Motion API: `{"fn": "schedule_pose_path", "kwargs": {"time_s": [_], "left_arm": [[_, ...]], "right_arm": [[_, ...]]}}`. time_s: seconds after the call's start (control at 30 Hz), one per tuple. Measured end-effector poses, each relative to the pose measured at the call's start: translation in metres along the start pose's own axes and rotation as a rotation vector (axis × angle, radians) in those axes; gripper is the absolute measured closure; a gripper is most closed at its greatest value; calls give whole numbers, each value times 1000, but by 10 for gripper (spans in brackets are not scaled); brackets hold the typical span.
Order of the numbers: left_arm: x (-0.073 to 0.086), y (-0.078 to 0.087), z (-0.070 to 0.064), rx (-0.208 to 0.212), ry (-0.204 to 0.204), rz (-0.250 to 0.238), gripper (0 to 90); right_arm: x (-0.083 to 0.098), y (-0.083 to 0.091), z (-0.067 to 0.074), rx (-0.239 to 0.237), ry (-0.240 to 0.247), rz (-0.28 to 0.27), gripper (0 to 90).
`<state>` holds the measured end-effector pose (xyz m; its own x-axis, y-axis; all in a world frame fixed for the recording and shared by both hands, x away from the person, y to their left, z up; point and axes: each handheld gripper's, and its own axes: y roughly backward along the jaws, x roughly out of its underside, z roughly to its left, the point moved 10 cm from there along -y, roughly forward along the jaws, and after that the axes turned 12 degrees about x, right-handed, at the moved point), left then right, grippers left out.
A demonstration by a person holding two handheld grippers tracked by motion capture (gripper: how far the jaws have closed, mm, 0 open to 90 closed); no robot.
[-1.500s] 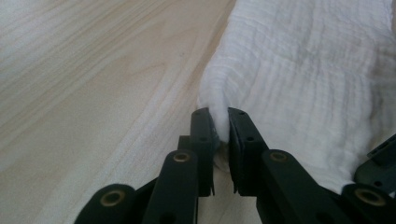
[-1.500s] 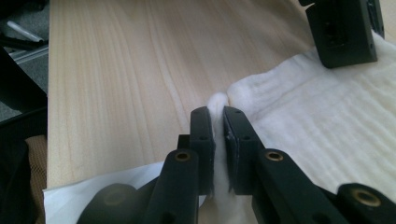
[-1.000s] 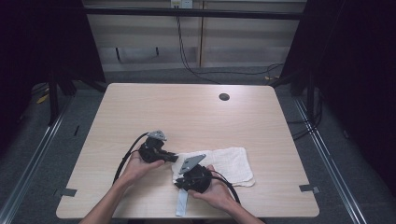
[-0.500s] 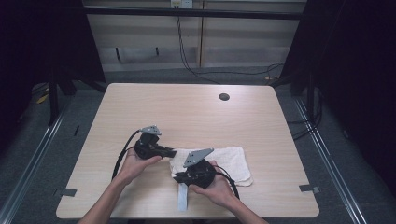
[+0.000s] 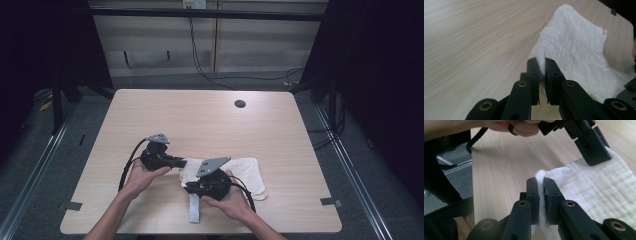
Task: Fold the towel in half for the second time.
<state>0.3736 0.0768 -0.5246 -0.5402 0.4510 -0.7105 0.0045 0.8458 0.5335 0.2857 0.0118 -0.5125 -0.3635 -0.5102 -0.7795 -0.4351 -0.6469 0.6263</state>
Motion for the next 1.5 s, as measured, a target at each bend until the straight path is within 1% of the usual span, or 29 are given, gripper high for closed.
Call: {"fn": "schedule_pose_path", "kwargs": {"time_s": [0.1,0.2,0.23,0.3,0.33,0.37,0.4,0.43,0.47,0.53,0.57,0.63,0.67,0.7,0.73,0.83,0.9,0.93,0.97,1.03,1.1,1.13,1.17,1.2,1.27,1.3,1.4,1.47,1.5], "left_arm": [[0,0,-1,4,6,-5,835],[-2,4,-1,-1,5,-13,836],[-3,6,-1,-12,-19,-9,836],[-5,9,-1,-9,-22,-20,836],[-6,10,0,-13,-26,-12,836],[-7,12,-1,-10,-25,-15,836],[-8,13,0,-16,-31,-8,836],[-9,15,0,-21,-32,-16,835],[-10,16,0,-22,-28,-22,836],[-8,20,2,-33,-25,-17,834],[-9,21,2,-30,-12,-32,834],[-7,24,5,-43,-7,-28,834],[-7,26,4,-38,-8,-32,835],[-7,27,4,-47,-10,-31,835],[-7,29,4,-45,-17,-21,839],[-7,33,4,-58,-29,9,842],[-12,38,2,-59,-32,-2,842],[-13,41,1,-64,-38,8,843],[-17,45,0,-78,-55,1,842],[-27,55,-7,-73,-80,-34,842],[-31,59,-10,-68,-78,-37,842],[-31,60,-10,-78,-81,-21,842],[-31,59,-9,-84,-77,-26,842],[-29,59,-7,-79,-67,-25,842],[-24,53,-1,-79,-45,-16,842],[-22,51,0,-77,-40,-11,841],[-20,44,2,-74,-31,-16,841],[-21,42,5,-77,-24,-20,840],[-22,40,7,-75,-15,-29,840]], "right_arm": [[-2,1,-1,3,0,-1,841],[-4,3,-2,5,-7,-9,841],[-5,3,-2,5,-5,-11,841],[-7,5,-1,-1,-9,-22,841],[-8,5,-1,-4,-15,-23,841],[-10,6,-1,-4,-16,-31,840],[-12,6,-1,-8,-22,-35,840],[-14,7,-1,-13,-23,-39,840],[-17,6,-2,-15,-22,-47,840],[-21,5,-1,-21,-18,-50,840],[-22,5,-2,-22,-17,-54,840],[-25,3,-1,-28,-19,-57,840],[-26,3,-1,-31,-21,-58,840],[-27,2,-1,-32,-21,-60,840],[-28,2,1,-35,-18,-61,840],[-30,1,3,-39,-14,-61,840],[-34,1,4,-40,-9,-68,840],[-36,1,4,-40,-5,-68,840],[-39,2,4,-34,4,-70,840],[-47,7,3,-44,-12,-91,840],[-53,10,3,-40,-6,-105,840],[-55,11,4,-42,-4,-110,840],[-56,11,4,-42,-3,-114,840],[-56,10,5,-44,-8,-116,840],[-54,6,7,-48,-12,-115,840],[-52,3,9,-53,-23,-112,840],[-49,-3,11,-55,-29,-102,840],[-47,-7,10,-51,-29,-99,839],[-48,-8,10,-48,-37,-104,839]]}}
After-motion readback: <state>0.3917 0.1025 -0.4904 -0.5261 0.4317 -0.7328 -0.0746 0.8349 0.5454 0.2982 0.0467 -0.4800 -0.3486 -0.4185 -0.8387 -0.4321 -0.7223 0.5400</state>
